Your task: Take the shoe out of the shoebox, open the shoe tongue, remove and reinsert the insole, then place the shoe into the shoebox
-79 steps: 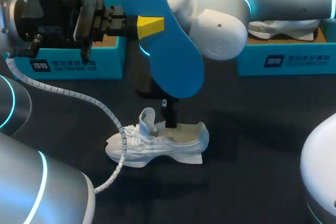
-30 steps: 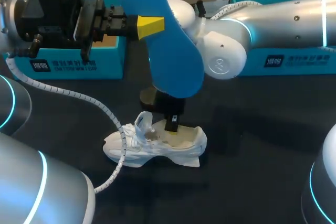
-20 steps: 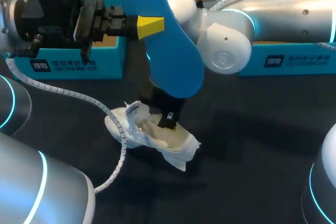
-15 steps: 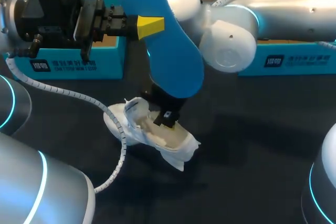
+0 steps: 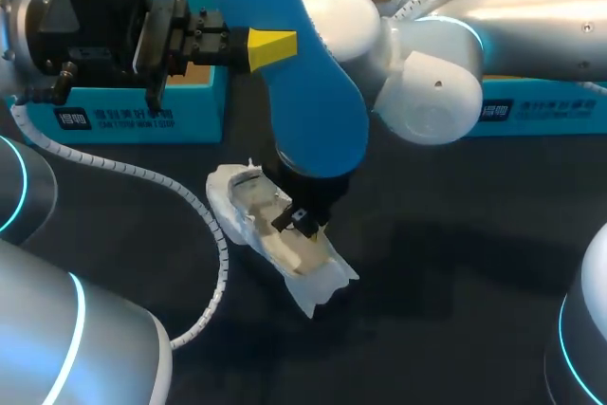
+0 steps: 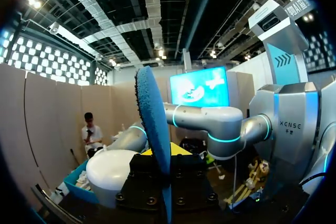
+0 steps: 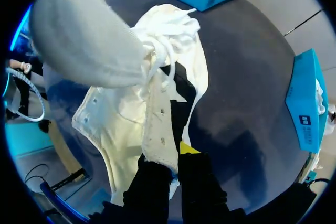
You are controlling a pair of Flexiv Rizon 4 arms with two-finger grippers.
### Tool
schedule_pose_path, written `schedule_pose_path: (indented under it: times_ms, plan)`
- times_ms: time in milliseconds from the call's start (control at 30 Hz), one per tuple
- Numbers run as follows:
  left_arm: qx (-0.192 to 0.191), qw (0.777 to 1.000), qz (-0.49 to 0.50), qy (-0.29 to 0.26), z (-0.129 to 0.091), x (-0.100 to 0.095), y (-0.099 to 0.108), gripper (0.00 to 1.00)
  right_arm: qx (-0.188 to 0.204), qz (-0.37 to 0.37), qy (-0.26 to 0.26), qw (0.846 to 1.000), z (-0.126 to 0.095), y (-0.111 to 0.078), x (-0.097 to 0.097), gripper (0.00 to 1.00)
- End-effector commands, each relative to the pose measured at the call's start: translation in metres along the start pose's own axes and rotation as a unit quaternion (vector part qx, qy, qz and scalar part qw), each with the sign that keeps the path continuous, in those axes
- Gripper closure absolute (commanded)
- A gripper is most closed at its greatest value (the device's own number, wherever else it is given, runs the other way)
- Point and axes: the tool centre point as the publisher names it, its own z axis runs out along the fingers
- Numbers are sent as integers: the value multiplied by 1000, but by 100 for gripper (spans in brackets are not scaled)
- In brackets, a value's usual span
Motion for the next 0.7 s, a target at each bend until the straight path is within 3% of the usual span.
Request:
schedule_pose_path:
  times_ms: [33,167,400,700]
  plan:
    - [0,1000,0,0,1,0,1,100,-24,66,29,997,4,-6,-13,100]
    - [0,1000,0,0,1,0,1,100,-47,153,55,986,11,-17,-21,100]
    - [0,1000,0,0,1,0,1,100,-57,235,65,968,22,-27,-30,100]
    - [0,1000,0,0,1,0,1,100,-68,246,73,964,31,-22,-44,100]
